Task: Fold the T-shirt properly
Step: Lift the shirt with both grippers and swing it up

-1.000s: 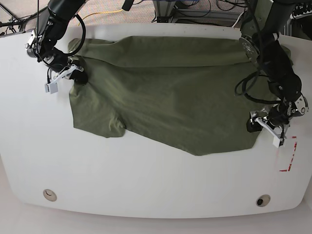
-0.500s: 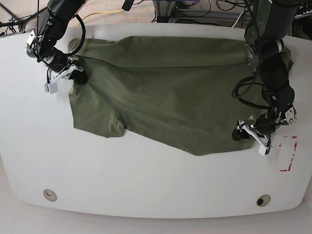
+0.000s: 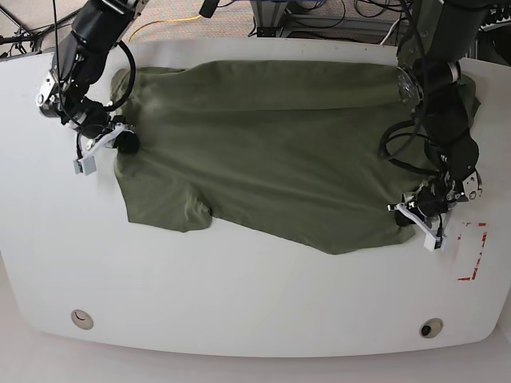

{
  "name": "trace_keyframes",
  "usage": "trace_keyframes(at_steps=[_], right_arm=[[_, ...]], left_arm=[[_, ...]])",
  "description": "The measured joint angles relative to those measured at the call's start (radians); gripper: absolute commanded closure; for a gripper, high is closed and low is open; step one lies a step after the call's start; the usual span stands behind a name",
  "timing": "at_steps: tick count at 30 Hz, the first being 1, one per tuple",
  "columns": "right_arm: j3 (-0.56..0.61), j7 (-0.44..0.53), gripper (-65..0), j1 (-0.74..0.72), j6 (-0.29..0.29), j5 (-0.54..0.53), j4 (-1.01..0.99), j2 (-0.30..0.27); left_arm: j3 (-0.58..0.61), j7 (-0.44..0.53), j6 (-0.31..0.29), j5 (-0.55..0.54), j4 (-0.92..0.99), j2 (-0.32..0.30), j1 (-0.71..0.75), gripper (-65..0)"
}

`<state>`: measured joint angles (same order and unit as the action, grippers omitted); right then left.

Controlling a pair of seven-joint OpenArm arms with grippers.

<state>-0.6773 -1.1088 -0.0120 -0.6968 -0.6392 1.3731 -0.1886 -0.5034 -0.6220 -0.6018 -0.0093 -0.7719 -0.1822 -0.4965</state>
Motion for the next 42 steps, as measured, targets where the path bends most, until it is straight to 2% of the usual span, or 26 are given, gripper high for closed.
trace_keyframes(at_steps=[4, 6, 9, 11, 13, 19, 23, 32, 36, 40, 42], right_arm=[[0.033, 0.008, 0.0, -0.055, -0.001, -0.002, 0.004, -0.041], [0.05, 0.006, 0.0, -0.084, 0.0, 0.005, 0.005, -0.066], [0.082, 0.003, 0.0, -0.145, -0.001, 0.011, 0.002, -0.089], [0.106, 0.002, 0.0, -0.193, 0.0, 0.013, 0.0, -0.1], [0.152, 0.005, 0.0, -0.246, -0.002, -0.002, 0.001, -0.124], [0.256, -0.003, 0.0, -0.407, -0.006, -0.011, 0.0, -0.194], [0.351, -0.023, 0.0, -0.536, -0.006, -0.007, 0.0, -0.254], [0.525, -0.068, 0.0, -0.874, -0.011, -0.024, 0.001, -0.363], [0.589, -0.085, 0.0, -1.051, -0.011, -0.045, 0.005, -0.402], [0.632, -0.079, 0.0, -1.16, -0.01, -0.052, 0.022, -0.449], [0.637, -0.081, 0.0, -1.162, -0.01, -0.1, 0.019, -0.477]], left_arm=[[-0.002, -0.134, -0.068, 0.009, -0.202, 0.007, 0.041, 0.0], [0.0, -0.159, -0.098, 0.002, -0.286, 0.003, 0.048, 0.0], [0.003, -0.201, -0.099, -0.007, -0.327, 0.006, 0.046, 0.0], [0.003, -0.274, -0.099, -0.003, -0.369, 0.008, 0.054, 0.0], [-0.011, -0.329, -0.104, 0.002, -0.439, 0.009, 0.063, 0.0], [-0.029, -0.407, -0.106, -0.018, -0.709, 0.005, 0.029, 0.0], [-0.029, -0.475, -0.103, -0.007, -0.851, 0.009, -0.032, 0.0], [-0.028, -0.631, -0.104, -0.022, -1.044, 0.0, -0.322, 0.0], [0.029, -0.694, -0.103, -0.026, -1.077, -0.048, -0.449, 0.0], [0.047, -0.691, -0.102, -0.033, -1.092, -0.056, -0.475, 0.0], [0.048, -0.691, -0.102, -0.033, -1.097, -0.054, -0.445, 0.0]])
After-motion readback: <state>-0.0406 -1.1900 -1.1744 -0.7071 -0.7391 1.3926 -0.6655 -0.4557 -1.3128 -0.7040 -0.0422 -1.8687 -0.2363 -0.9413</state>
